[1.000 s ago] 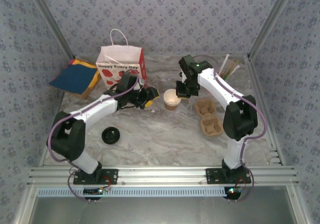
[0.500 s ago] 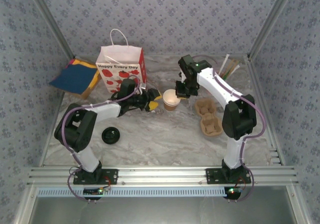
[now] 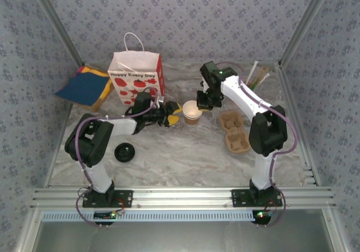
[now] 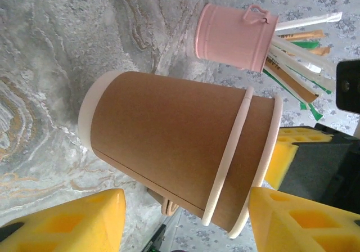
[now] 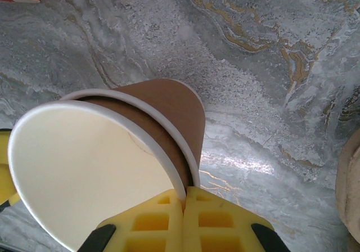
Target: Pack the takeout coffee
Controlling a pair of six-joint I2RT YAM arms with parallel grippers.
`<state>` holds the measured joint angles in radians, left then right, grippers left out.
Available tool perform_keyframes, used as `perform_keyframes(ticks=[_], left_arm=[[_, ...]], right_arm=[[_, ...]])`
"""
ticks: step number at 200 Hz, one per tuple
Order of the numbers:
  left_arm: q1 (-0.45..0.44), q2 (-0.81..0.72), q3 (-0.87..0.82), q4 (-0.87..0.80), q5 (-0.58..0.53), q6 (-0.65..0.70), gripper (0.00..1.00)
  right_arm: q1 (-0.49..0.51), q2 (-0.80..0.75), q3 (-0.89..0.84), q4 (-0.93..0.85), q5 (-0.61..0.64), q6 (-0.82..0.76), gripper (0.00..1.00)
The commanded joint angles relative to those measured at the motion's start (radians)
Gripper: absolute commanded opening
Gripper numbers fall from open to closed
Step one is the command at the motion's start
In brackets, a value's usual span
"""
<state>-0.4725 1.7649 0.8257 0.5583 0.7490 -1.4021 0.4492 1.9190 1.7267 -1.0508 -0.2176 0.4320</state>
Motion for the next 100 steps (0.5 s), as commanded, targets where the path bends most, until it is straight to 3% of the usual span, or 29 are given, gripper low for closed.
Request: perform_keyframes(ticks=[1, 35, 100], left_arm=[[0.005, 0.017, -0.010, 0.064, 0.026, -0.018, 0.60], [0.023, 0.010, -0.033, 0.117, 0.020, -0.046, 0.60], [0.034, -0.031, -0.018, 0.040, 0.018, 0.000, 0.61]], right_arm=[[-0.008, 0.014, 0.034, -0.030, -0.017, -0.014, 0.00], [-0.009, 0.012, 0.035, -0.035, -0.019, -0.017, 0.00], [-0.009, 0.011, 0.046, -0.041, -0.017, -0.019, 0.00]])
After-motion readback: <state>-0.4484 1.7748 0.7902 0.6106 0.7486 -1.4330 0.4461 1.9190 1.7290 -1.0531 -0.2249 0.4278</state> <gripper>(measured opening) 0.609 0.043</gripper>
